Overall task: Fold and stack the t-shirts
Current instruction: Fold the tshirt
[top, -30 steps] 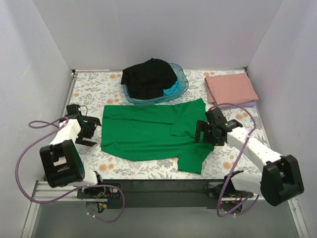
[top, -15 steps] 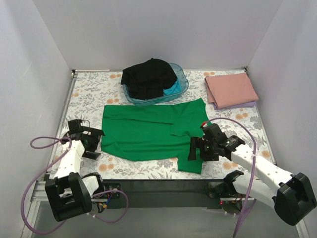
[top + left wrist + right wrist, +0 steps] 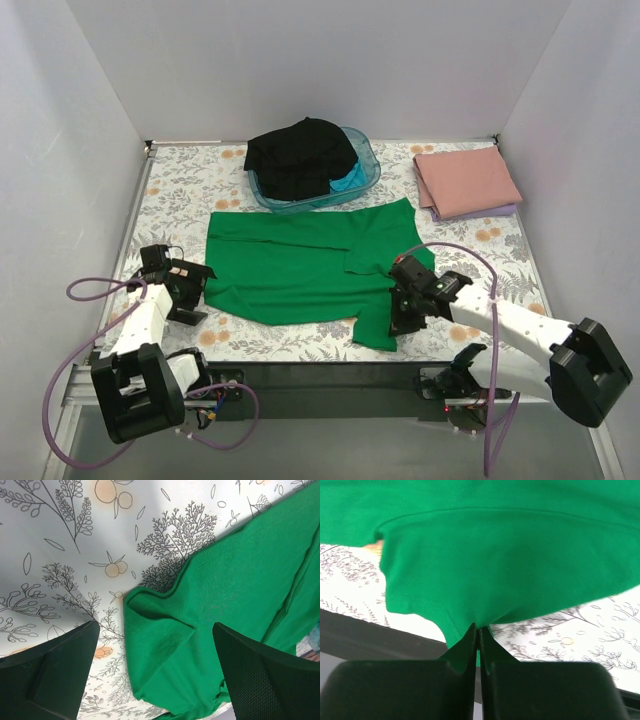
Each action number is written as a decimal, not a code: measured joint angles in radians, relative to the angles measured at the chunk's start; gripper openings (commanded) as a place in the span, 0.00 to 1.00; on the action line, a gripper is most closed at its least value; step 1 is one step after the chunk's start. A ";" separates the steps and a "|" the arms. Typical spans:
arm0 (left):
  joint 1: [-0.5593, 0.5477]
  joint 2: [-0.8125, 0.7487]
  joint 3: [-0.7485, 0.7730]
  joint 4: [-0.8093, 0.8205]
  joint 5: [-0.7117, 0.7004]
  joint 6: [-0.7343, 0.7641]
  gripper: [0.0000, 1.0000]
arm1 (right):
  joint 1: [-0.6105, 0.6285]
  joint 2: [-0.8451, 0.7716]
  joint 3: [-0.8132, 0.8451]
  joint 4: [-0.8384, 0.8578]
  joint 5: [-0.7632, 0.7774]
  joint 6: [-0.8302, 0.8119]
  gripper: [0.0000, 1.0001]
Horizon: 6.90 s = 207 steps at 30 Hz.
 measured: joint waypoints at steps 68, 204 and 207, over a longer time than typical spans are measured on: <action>0.000 0.054 0.064 -0.021 -0.034 -0.022 0.97 | -0.305 -0.148 0.114 -0.124 0.011 -0.179 0.99; -0.533 -0.045 0.193 -0.413 -0.312 -0.191 0.00 | 0.419 -0.056 0.019 -0.155 0.234 0.002 0.85; -0.533 -0.058 0.193 -0.413 -0.316 -0.194 0.00 | 0.462 -0.004 0.019 -0.186 0.264 0.044 0.83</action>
